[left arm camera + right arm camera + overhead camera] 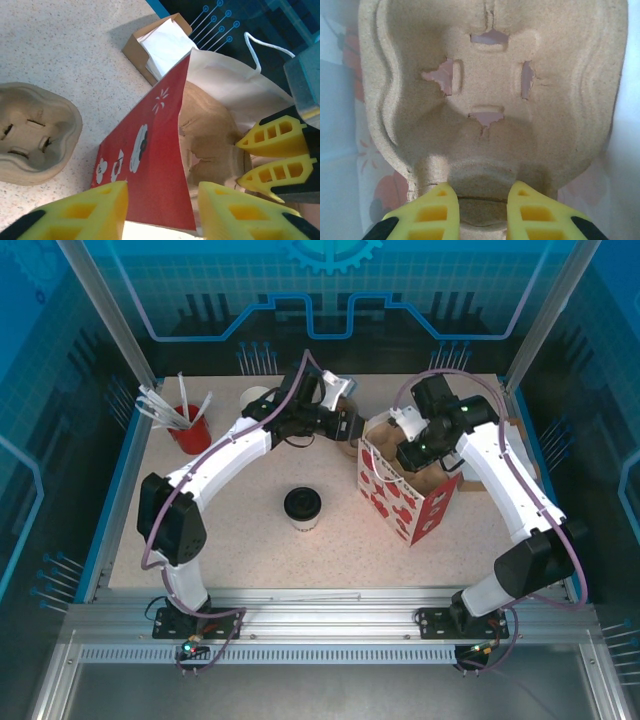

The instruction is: Pack the takeout coffee

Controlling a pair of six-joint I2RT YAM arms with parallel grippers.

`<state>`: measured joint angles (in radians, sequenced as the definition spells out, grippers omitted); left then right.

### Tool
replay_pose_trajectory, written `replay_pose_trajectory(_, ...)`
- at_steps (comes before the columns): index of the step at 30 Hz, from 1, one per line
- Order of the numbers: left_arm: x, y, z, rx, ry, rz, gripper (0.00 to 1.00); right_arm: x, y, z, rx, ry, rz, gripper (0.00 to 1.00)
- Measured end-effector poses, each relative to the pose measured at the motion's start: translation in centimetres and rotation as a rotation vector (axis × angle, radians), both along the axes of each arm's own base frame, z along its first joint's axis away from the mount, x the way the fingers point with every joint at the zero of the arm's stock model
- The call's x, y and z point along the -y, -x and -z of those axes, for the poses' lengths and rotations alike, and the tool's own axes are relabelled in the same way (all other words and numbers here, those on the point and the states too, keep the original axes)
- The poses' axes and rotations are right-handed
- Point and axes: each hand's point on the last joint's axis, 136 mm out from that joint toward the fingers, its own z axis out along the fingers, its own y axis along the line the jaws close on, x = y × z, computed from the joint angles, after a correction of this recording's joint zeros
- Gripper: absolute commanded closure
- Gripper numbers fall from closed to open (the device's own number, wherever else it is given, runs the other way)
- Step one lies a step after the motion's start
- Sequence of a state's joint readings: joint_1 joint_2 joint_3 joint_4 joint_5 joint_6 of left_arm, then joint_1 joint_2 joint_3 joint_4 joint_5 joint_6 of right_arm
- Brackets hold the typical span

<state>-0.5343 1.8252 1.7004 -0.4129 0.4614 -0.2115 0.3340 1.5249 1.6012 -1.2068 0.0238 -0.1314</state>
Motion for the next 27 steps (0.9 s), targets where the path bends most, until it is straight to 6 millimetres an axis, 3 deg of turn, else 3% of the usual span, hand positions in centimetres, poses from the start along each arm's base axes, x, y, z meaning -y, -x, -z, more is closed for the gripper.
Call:
replay_pose_trajectory(7, -0.6, 0.1, -1.6, 0.038, 0.004, -0.024, 0.35, 0.4, 0.9, 0.8, -0.016, 0.012, 0.002, 0.88)
replay_pose_trajectory(13, -1.3, 0.7, -3.3, 0.077, 0.015, -0.041, 0.34, 0.8, 1.7, 2.5, -0.049, 0.027, 0.004, 0.87)
replay_pose_trajectory(27, -3.7, 2.8, -5.0, 0.132, 0.043, -0.11, 0.31, 1.0, 1.4, 4.4, -0.039, 0.048, 0.038, 0.83)
